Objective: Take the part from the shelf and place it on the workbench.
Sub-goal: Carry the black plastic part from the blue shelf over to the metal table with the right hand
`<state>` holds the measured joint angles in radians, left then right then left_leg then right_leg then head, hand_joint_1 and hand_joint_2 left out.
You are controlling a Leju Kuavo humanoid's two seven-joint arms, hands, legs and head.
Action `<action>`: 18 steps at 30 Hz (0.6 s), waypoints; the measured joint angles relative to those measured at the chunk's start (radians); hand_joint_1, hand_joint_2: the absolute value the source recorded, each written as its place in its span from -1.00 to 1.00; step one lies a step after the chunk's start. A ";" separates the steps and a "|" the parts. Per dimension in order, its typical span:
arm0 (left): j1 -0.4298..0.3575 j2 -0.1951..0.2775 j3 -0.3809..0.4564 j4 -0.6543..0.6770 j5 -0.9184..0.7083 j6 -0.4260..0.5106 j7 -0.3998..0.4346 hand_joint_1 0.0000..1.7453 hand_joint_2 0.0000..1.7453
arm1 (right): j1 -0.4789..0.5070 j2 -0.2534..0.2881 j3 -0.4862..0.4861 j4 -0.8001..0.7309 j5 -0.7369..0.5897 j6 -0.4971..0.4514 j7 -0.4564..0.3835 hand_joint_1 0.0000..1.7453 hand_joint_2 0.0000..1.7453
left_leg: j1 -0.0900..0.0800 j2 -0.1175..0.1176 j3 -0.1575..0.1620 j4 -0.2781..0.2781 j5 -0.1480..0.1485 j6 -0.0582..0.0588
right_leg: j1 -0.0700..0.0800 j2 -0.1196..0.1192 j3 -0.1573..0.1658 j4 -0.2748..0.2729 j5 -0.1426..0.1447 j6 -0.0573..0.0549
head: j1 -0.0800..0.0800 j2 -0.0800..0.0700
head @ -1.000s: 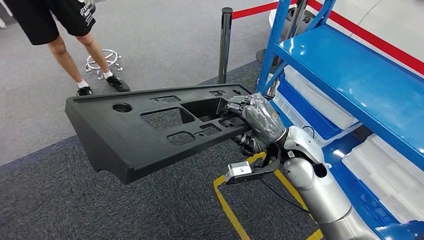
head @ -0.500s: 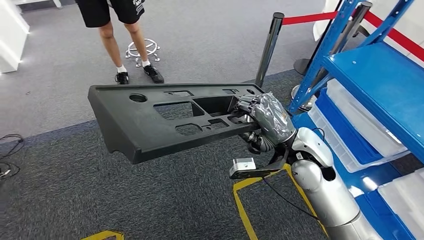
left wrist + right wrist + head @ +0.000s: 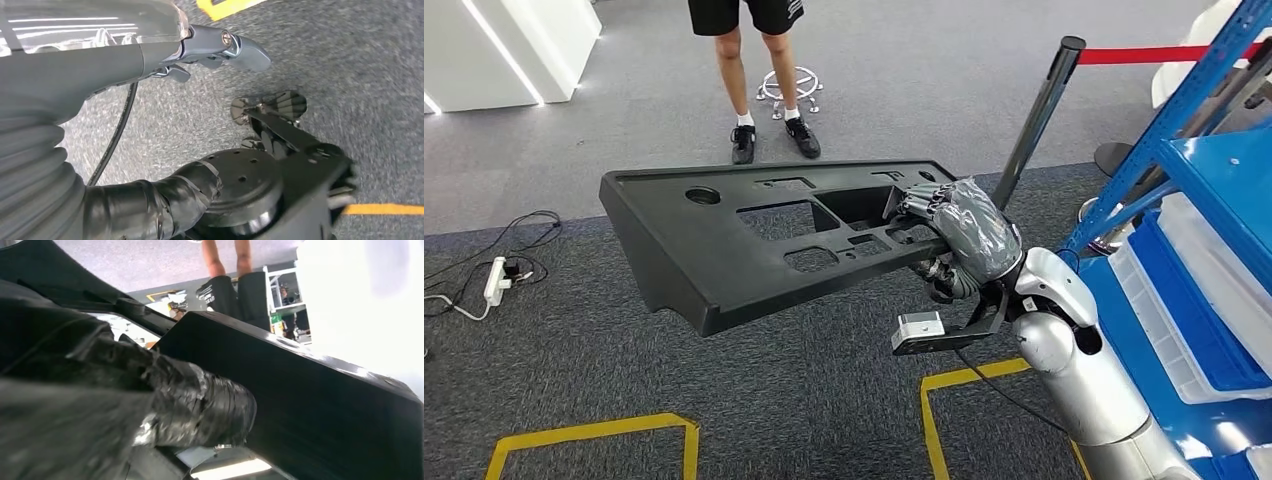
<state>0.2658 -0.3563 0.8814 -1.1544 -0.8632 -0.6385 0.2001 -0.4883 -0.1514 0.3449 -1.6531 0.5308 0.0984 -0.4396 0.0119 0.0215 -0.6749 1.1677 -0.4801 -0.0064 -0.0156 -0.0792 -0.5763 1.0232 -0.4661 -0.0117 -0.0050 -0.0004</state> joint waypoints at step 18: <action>-0.020 -0.006 0.076 0.004 -0.080 -0.051 -0.035 -1.00 1.00 | -0.019 -0.005 0.006 0.028 0.000 -0.001 -0.003 1.00 -1.00 | -0.012 -0.141 0.061 -0.138 0.054 0.049 | -0.006 0.165 -0.012 0.023 -0.002 0.027 | 0.003 0.000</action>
<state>0.2454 -0.3624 0.9579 -1.1502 -0.9429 -0.6899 0.1655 -0.5074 -0.1568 0.3504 -1.6256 0.5309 0.0974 -0.4424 -0.0001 -0.1192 -0.6142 1.0292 -0.4262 0.0421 -0.0211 0.0858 -0.5887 1.0464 -0.4679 0.0155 -0.0022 -0.0004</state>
